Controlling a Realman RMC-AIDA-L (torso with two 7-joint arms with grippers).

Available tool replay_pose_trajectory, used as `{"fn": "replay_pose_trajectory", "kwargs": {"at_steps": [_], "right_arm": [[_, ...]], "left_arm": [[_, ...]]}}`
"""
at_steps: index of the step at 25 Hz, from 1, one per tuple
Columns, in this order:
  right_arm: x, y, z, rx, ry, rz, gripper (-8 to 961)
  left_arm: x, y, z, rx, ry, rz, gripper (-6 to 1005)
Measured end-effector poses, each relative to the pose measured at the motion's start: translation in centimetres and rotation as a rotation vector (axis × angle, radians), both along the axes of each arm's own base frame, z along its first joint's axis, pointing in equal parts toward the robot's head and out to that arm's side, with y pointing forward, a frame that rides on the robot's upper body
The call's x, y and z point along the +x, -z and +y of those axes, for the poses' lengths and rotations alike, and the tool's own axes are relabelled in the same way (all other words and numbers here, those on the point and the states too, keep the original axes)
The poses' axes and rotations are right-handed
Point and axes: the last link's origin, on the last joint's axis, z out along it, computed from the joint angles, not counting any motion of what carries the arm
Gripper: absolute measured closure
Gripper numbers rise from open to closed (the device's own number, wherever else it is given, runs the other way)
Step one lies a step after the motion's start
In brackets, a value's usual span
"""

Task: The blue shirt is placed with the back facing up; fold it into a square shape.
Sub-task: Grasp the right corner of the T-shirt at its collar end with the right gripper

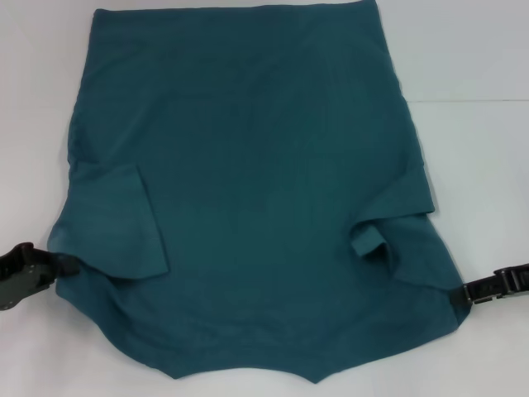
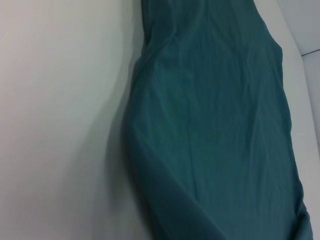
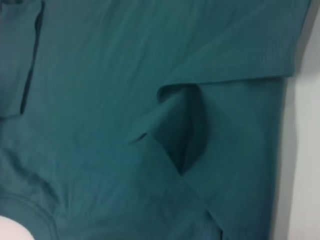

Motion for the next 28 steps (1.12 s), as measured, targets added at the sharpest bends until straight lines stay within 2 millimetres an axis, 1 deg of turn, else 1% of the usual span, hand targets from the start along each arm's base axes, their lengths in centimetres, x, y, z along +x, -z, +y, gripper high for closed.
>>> {"fn": "replay_pose_trajectory", "kwargs": {"at_steps": [15, 25, 28], "right_arm": [[-2.0, 2.8, 0.6, -0.048, -0.016, -0.013, 312], [-3.6, 3.5, 1.1, -0.043, -0.044, 0.050, 312], [-3.7, 3.6, 1.2, -0.043, -0.044, 0.047, 312]], "left_arm": [[0.0, 0.1, -0.1, 0.002, -0.002, -0.003, 987], [0.0, 0.1, 0.0, 0.003, -0.001, -0.001, 986], [0.1, 0.2, 0.0, 0.002, 0.001, -0.003, 986]]}}
